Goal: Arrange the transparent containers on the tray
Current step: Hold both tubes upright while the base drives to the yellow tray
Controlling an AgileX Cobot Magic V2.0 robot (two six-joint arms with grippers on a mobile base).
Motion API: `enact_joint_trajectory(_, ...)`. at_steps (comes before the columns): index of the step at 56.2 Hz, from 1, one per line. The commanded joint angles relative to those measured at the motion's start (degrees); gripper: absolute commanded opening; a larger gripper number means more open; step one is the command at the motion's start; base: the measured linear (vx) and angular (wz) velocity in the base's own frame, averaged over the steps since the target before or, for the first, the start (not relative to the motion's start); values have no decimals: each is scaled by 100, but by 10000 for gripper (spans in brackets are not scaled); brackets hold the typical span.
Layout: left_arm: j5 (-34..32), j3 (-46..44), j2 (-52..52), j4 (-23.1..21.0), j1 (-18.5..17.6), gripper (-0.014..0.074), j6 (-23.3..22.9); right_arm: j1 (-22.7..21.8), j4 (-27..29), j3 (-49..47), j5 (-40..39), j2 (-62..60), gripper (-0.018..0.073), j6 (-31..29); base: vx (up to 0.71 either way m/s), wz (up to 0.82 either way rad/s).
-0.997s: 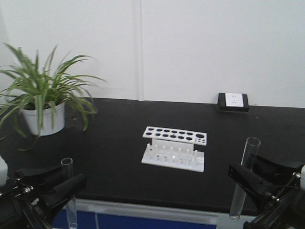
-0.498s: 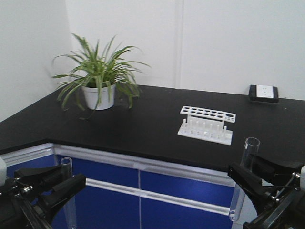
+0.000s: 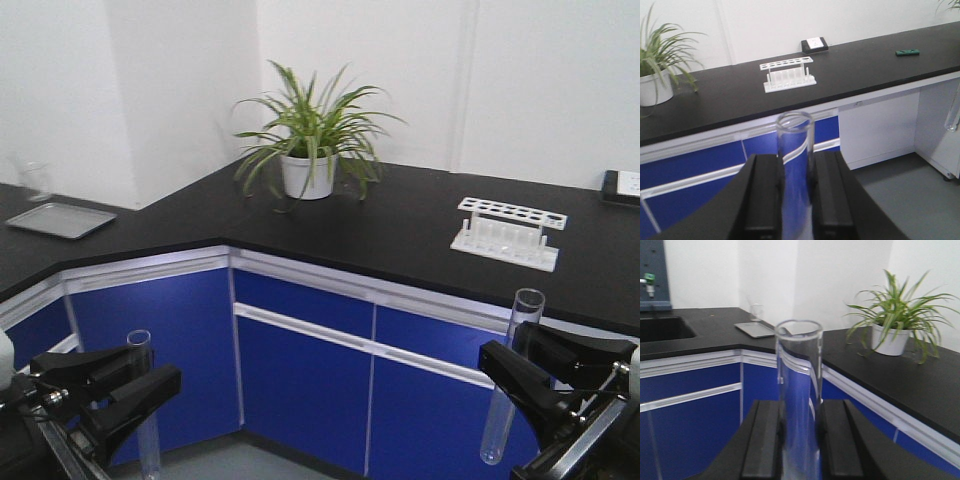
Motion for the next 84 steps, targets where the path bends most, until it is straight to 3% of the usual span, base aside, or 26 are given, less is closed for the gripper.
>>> enact_joint_trajectory(1,-265,-150,-95,-166,-34,-3,-55,-11,97,-152,-346,-59,-13,-22,-37,33)
enact_joint_trajectory(43,-265,-150,-95,-166,-34,-3,-55,-11,97,-152,-346,-59,-13,-22,-27,49)
enact_joint_trajectory(84,-270,-150,-95,-166,-34,-3,-55,-11,97,-152,-346,-59,-13,-22,4,65)
